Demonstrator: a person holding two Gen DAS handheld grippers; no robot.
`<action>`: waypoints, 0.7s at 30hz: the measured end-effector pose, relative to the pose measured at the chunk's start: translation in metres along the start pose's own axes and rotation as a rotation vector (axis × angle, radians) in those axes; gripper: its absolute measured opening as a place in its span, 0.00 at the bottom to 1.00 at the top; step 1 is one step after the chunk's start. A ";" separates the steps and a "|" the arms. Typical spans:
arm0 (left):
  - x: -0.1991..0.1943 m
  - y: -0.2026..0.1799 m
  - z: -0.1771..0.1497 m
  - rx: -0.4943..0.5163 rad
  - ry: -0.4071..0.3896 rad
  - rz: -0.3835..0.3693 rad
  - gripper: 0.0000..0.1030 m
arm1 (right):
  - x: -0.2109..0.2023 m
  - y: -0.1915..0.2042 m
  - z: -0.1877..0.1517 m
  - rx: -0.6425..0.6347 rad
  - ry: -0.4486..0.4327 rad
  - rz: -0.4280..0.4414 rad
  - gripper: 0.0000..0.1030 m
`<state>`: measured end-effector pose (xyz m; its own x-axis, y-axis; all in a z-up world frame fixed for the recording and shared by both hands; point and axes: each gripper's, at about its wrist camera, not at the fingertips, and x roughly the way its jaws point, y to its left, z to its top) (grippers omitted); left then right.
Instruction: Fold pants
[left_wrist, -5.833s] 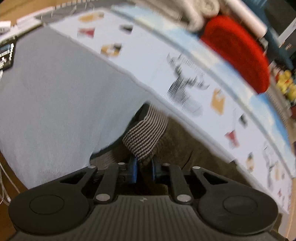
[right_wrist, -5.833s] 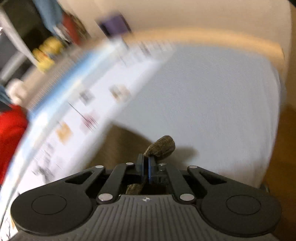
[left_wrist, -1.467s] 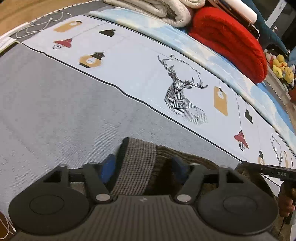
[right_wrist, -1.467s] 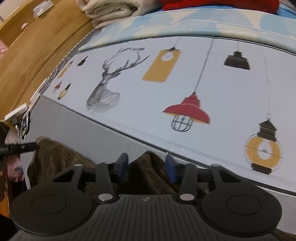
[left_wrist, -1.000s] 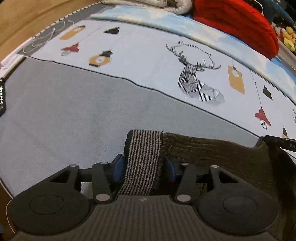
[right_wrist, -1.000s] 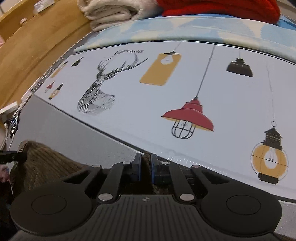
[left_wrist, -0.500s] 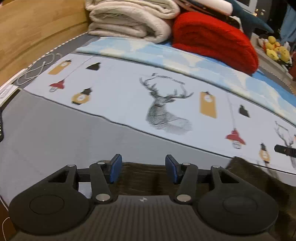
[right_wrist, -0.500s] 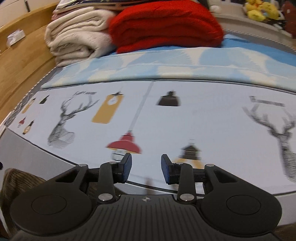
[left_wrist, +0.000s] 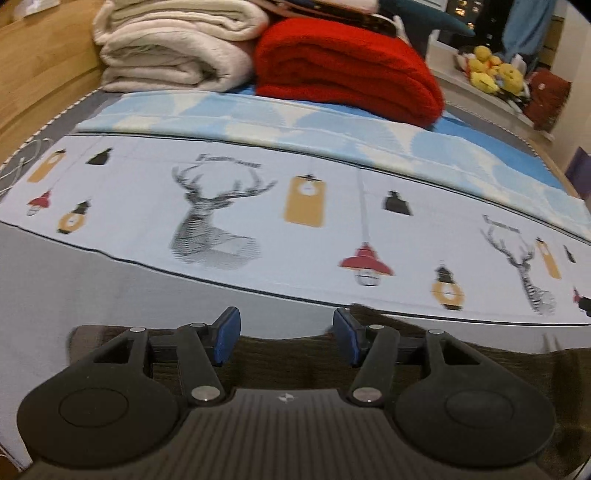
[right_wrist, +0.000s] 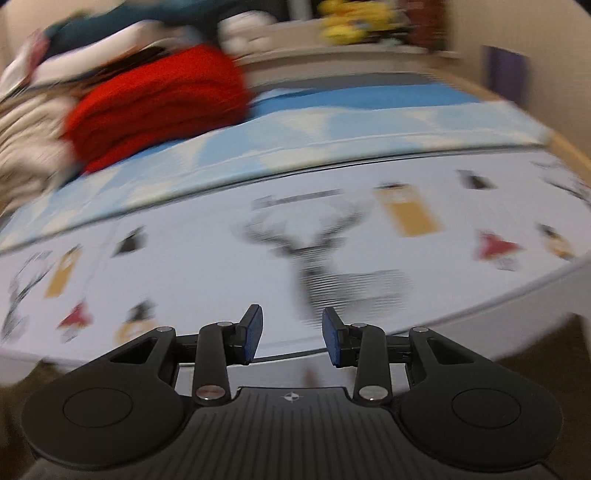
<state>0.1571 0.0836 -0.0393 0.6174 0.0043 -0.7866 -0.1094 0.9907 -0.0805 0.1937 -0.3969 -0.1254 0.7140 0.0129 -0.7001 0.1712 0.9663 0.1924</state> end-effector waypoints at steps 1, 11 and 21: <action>0.000 -0.007 0.001 0.003 0.000 -0.010 0.59 | -0.003 -0.018 0.000 0.033 -0.016 -0.036 0.36; 0.016 -0.063 0.011 0.092 0.011 -0.056 0.59 | -0.012 -0.217 -0.028 0.439 -0.031 -0.293 0.36; 0.035 -0.079 0.015 0.135 0.035 -0.047 0.59 | 0.027 -0.238 -0.031 0.326 -0.015 -0.320 0.50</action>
<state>0.1992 0.0078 -0.0514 0.5917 -0.0451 -0.8049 0.0261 0.9990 -0.0368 0.1513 -0.6183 -0.2120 0.5995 -0.2795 -0.7499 0.5878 0.7897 0.1755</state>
